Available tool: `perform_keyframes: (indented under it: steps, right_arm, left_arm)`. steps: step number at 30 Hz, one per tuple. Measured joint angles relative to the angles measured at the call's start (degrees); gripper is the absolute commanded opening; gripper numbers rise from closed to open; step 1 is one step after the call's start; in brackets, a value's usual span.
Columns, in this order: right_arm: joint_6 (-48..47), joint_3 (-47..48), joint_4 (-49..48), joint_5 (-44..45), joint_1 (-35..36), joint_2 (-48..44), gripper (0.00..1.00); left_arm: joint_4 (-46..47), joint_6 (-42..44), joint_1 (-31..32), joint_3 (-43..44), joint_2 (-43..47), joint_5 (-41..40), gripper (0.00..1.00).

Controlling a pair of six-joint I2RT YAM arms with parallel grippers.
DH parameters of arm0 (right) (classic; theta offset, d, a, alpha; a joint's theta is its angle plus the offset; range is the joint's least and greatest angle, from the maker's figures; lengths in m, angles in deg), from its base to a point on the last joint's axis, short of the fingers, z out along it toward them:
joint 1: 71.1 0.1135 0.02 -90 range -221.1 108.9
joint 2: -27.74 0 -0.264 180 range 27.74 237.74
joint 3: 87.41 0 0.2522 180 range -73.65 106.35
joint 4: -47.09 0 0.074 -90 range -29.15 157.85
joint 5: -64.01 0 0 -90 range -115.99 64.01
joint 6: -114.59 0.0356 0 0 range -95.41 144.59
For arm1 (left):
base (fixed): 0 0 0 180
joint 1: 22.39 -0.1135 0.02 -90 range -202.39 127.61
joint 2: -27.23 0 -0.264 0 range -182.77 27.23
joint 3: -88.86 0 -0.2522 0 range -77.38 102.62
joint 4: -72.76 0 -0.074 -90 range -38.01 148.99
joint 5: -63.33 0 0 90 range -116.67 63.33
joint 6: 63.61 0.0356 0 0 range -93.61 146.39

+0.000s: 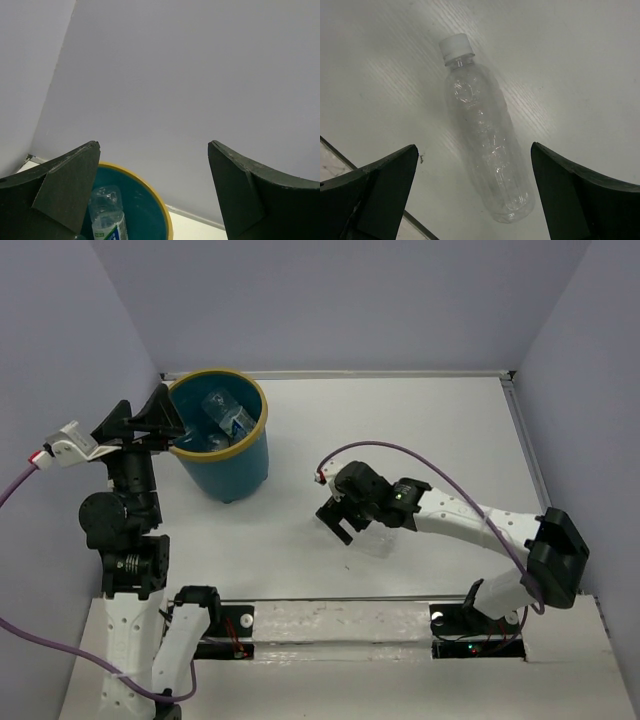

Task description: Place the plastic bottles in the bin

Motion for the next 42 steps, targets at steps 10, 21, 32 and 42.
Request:
perform_keyframes:
  steps: [10, 21, 32, 42]
  right_arm:
    - [-3.67, 4.76, 1.64, -2.93, -4.37, 15.39, 0.89]
    - [-6.05, 12.13, 1.42, -4.76, -4.35, 22.62, 0.51]
    - [-4.98, 28.0, -11.87, -4.87, -4.35, 7.23, 0.48]
    - [0.24, 52.06, -39.93, -15.43, -4.35, 23.74, 0.48]
  left_arm:
    - [-2.27, -2.01, 0.0, -0.13, 1.6, 10.49, 0.99]
    - [-11.39, 0.5, 5.92, -9.29, 9.57, 16.9, 0.99]
    - [-13.35, 2.36, 9.07, -12.98, 17.68, 10.4, 0.99]
    - [-15.78, 2.64, 9.77, -12.98, 17.62, 4.85, 0.99]
